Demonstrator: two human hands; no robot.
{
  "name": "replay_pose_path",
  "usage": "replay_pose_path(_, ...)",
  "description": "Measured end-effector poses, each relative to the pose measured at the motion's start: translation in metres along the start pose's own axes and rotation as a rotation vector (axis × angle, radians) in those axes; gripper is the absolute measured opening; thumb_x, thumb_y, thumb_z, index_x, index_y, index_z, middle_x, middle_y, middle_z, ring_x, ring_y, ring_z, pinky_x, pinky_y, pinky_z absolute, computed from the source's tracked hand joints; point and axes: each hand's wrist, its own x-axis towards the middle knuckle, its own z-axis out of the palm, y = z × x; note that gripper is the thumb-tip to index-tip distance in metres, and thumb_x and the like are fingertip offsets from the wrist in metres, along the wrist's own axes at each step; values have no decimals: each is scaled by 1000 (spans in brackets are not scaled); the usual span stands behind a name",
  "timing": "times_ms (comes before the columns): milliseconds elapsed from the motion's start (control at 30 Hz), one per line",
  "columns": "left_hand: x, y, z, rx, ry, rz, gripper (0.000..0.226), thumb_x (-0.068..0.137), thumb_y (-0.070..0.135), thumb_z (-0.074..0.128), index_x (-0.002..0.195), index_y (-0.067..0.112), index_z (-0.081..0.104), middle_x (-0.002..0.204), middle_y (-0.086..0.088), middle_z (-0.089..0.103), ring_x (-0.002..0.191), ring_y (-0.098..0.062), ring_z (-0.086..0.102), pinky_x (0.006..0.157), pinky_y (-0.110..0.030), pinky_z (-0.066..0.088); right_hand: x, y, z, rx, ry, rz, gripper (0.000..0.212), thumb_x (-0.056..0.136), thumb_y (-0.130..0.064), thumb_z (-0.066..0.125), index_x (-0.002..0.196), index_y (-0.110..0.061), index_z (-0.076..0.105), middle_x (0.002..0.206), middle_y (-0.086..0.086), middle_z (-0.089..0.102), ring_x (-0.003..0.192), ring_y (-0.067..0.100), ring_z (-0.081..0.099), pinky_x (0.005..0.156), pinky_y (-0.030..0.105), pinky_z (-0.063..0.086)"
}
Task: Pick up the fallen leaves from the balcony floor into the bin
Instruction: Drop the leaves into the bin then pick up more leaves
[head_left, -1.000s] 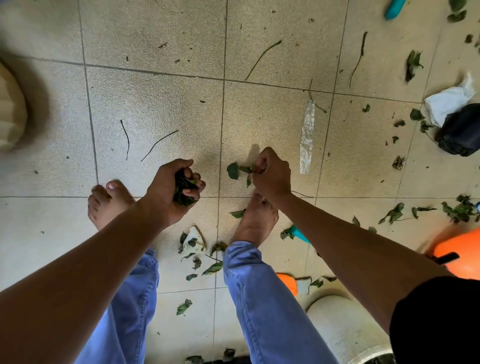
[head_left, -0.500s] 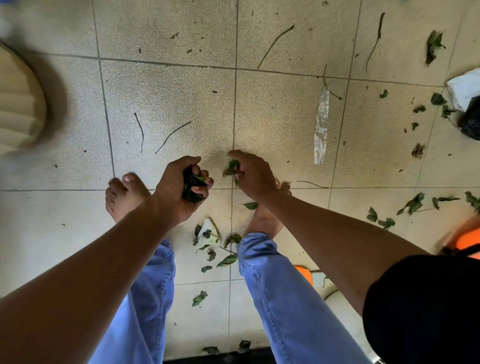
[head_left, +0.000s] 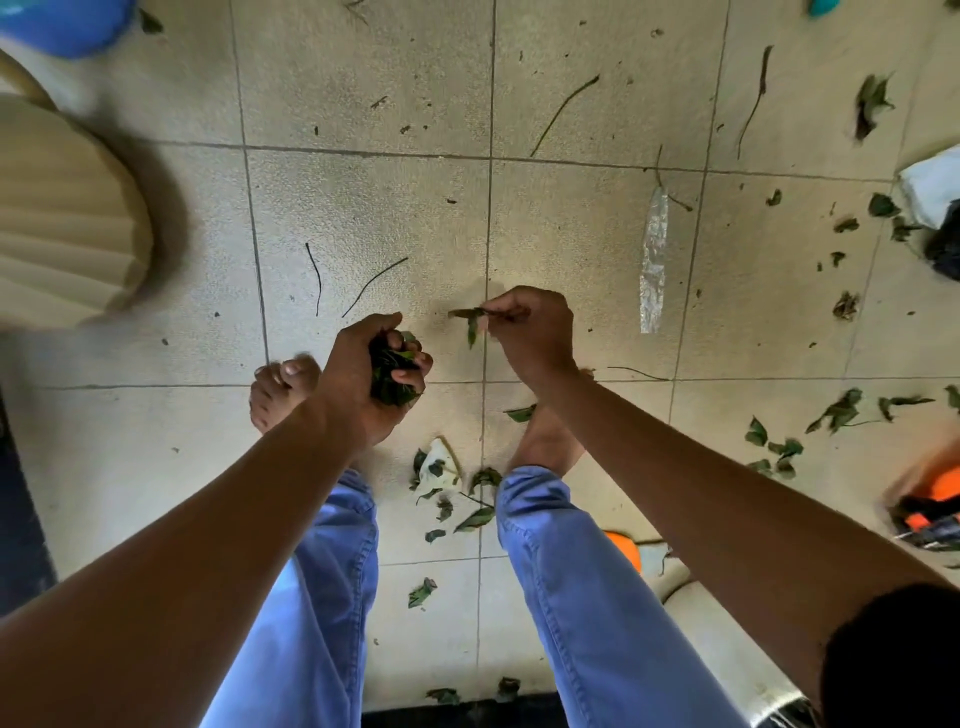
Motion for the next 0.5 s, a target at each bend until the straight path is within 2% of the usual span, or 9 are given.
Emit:
replay_pose_path(100, -14, 2, 12, -15, -9, 5, 36, 93, 22, 59, 59, 14, 50, 75, -1, 47, 60, -13, 50, 41, -15, 35, -43, -66, -31, 271, -138, -46, 25, 75, 2, 84, 77, -22, 75, 81, 10, 76, 69, 24, 72, 70, 40, 62)
replay_pose_path(200, -34, 3, 36, 86, 32, 57, 40, 94, 25, 61, 56, 17, 52, 68, 1, 48, 57, -13, 48, 47, -20, 39, -84, -112, -49, 306, -225, -130, 27, 73, 0, 85, 78, -25, 77, 80, 5, 76, 69, 21, 72, 68, 39, 61)
replay_pose_path(300, -53, 4, 65, 178, -6, 61, 35, 95, 31, 59, 63, 18, 54, 56, 1, 53, 55, -15, 53, 51, -21, 46, -100, -127, -45, 106, -142, -268, 21, 72, 0, 82, 85, -16, 80, 80, -5, 73, 71, 8, 69, 69, 31, 57)
replay_pose_path(400, -63, 9, 86, 141, -112, 5, 45, 97, 30, 56, 54, 16, 51, 49, 1, 45, 46, -14, 52, 48, -19, 45, -99, -137, -37, -168, 16, -394, 20, 72, -4, 74, 82, -22, 76, 77, -6, 71, 71, 12, 67, 65, 39, 55)
replay_pose_path(500, -64, 17, 100, 210, -151, 12, 51, 97, 31, 55, 48, 19, 44, 47, 2, 39, 47, -14, 45, 52, -22, 39, -90, -145, -32, -458, 158, -438, 13, 73, -11, 64, 76, -23, 67, 70, -6, 65, 68, 18, 60, 56, 37, 49)
